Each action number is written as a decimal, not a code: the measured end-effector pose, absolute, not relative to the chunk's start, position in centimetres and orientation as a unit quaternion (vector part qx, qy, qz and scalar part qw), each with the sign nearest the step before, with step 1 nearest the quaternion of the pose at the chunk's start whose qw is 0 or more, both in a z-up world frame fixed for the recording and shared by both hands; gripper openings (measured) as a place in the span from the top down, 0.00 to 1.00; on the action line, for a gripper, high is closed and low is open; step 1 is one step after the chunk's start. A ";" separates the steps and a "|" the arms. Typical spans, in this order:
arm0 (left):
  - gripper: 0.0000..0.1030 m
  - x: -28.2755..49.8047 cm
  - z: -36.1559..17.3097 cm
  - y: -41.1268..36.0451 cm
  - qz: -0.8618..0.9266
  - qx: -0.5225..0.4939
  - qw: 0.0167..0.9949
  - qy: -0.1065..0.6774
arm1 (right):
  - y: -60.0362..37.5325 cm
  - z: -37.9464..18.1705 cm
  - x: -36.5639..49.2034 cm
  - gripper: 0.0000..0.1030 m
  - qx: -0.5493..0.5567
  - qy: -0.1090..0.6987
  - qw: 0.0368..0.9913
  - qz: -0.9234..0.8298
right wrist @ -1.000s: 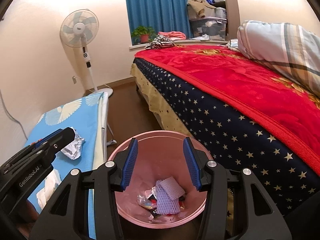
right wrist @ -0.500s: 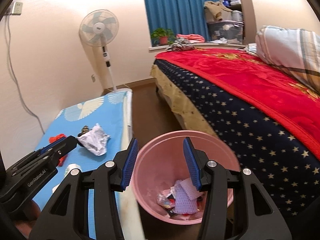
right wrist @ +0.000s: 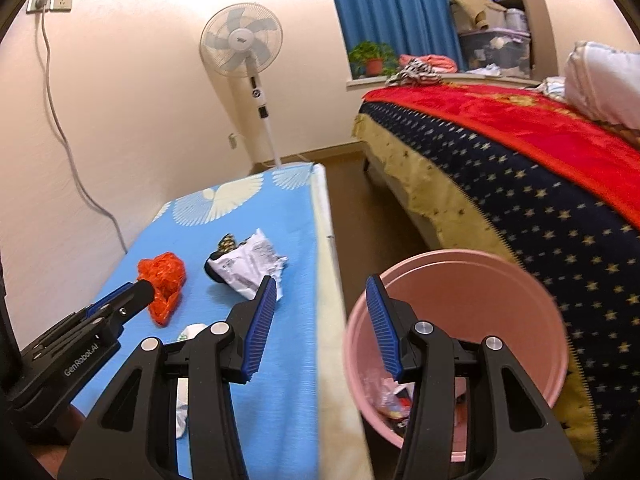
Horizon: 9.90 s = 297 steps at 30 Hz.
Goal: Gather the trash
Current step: 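Move both tools back over the mattress toward the crumpled paper and red bag, then grasp the crumpled white paper with the right tool while the left tool grasps the red plastic bag, then lift the paper and red bag toward the pink bin with both tools, then carry the paper and red bag over the pink bin with both tools, then open both tools to drop the paper and red bag into the bin, then grasp the white green-printed plastic bag with the left tool while the right tool approaches the black scrunchie, then grasp the black leopard-print scrunchie with the right tool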
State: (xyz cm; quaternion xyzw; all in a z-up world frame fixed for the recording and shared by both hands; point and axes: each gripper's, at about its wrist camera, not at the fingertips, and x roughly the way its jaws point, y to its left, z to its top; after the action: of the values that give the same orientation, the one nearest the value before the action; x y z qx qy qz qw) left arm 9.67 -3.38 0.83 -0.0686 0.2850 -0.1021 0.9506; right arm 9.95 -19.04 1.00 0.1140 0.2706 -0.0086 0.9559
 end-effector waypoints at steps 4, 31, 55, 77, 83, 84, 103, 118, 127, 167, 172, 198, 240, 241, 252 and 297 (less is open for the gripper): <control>0.79 10.2 0.3 -1.6 -0.069 -0.081 0.951 0.290 | -18.1 0.0 11.5 0.53 0.126 0.282 0.951 0.007; 0.68 16.0 -4.2 4.2 0.034 -0.122 0.932 0.340 | -15.1 -5.6 20.6 0.53 0.165 0.356 0.918 0.052; 0.76 18.9 -6.8 4.7 0.050 -0.146 0.907 0.392 | -14.0 -6.7 21.9 0.90 0.150 0.385 0.907 0.078; 0.86 14.3 -2.1 3.3 0.024 -0.127 0.931 0.342 | -15.5 -1.1 15.6 0.92 0.114 0.334 0.933 0.070; 0.86 12.2 -0.6 2.9 0.013 -0.125 0.937 0.325 | -16.4 0.6 13.2 0.92 0.106 0.317 0.940 0.061; 0.87 11.9 -0.4 2.8 0.010 -0.124 0.938 0.323 | -16.5 0.8 12.7 0.92 0.104 0.314 0.942 0.059; 0.87 7.6 2.5 -0.8 -0.047 -0.097 0.953 0.282 | -20.2 3.9 7.4 0.92 0.098 0.275 0.956 0.021; 0.87 6.5 2.8 -3.0 -0.085 -0.074 0.956 0.272 | -21.5 4.8 6.2 0.92 0.104 0.261 0.960 -0.007; 0.87 6.7 2.8 -4.0 -0.101 -0.073 0.954 0.271 | -22.9 5.1 6.0 0.92 0.116 0.252 0.960 -0.041; 0.87 7.6 1.4 -11.6 -0.185 -0.042 0.941 0.279 | -28.6 4.4 5.6 0.92 0.134 0.238 0.950 -0.154; 0.87 7.8 0.9 -12.8 -0.199 -0.036 0.937 0.285 | -29.5 4.1 5.6 0.92 0.140 0.240 0.946 -0.166; 0.87 8.9 -1.1 -16.6 -0.232 -0.033 0.919 0.316 | -31.2 2.7 6.7 0.92 0.153 0.266 0.933 -0.188; 0.53 9.6 -6.3 -4.1 -0.041 -0.075 0.904 0.420 | -23.3 2.0 8.3 0.46 0.143 0.282 0.948 -0.035; 0.56 9.8 -6.3 -4.1 -0.043 -0.075 0.904 0.419 | -23.2 1.8 8.5 0.46 0.145 0.285 0.947 -0.032; 0.79 10.7 -3.9 -2.5 -0.032 -0.089 0.915 0.393 | -20.9 0.0 11.5 0.46 0.151 0.303 0.941 0.005; 0.79 16.1 -6.3 2.7 0.058 -0.101 0.913 0.391 | -11.7 -7.0 25.2 0.86 0.132 0.394 0.904 0.105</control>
State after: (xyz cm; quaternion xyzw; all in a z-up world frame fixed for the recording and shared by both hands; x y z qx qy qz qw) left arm 16.07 2.69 -6.32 -0.1014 0.3908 0.0579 0.9130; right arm 25.21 -11.70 -7.01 0.1325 0.3936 0.1054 0.9036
